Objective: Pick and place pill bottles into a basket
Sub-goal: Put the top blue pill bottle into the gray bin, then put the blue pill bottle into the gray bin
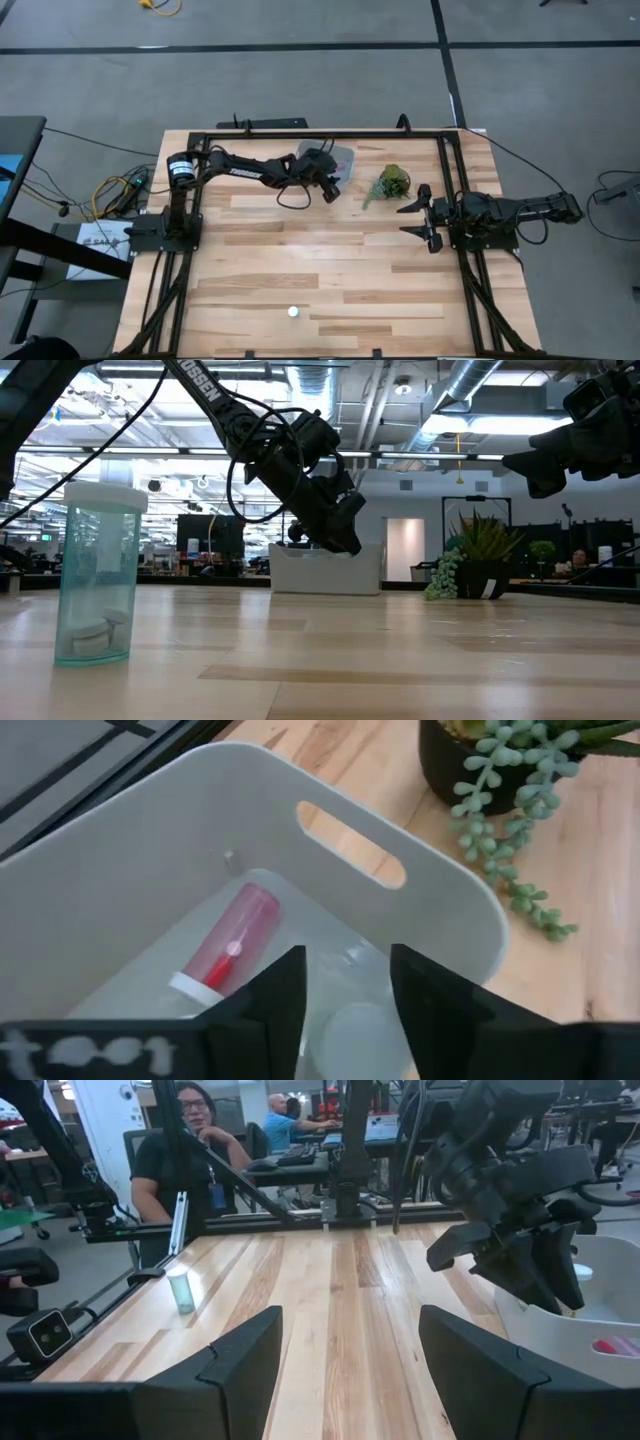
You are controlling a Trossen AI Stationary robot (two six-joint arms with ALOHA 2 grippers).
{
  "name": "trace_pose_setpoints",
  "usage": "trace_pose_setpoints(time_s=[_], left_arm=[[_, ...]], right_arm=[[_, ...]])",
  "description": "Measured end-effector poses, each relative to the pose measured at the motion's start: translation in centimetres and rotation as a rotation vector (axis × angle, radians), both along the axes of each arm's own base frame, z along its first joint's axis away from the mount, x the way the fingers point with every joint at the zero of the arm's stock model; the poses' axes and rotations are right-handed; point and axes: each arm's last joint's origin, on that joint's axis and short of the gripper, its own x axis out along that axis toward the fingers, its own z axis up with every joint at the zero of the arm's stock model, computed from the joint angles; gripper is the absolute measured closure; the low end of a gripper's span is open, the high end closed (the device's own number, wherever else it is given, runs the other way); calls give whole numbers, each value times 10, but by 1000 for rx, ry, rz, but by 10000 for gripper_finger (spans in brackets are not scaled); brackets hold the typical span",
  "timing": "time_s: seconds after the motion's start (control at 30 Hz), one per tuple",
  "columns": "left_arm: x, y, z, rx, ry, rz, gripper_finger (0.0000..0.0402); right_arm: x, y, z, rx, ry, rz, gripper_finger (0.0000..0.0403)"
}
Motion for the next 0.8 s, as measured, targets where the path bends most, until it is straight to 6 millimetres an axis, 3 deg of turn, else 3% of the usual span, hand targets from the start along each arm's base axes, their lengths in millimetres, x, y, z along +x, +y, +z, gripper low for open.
trace_pose_setpoints(time_s=[0.23,0.47,0.63,0.8], left_arm=[[-1,3,0,-2,-2,17,233],[3,0,8,38,-49,-49,223],[3,-13,49,109,-120,-93,223],[-9,-47,95,189,-154,-147,223]], right_arm=[[0,0,0,0,0,0,172],[0,0,0,0,0,0,172],[0,0,0,0,0,0,172],[0,0,0,0,0,0,172]])
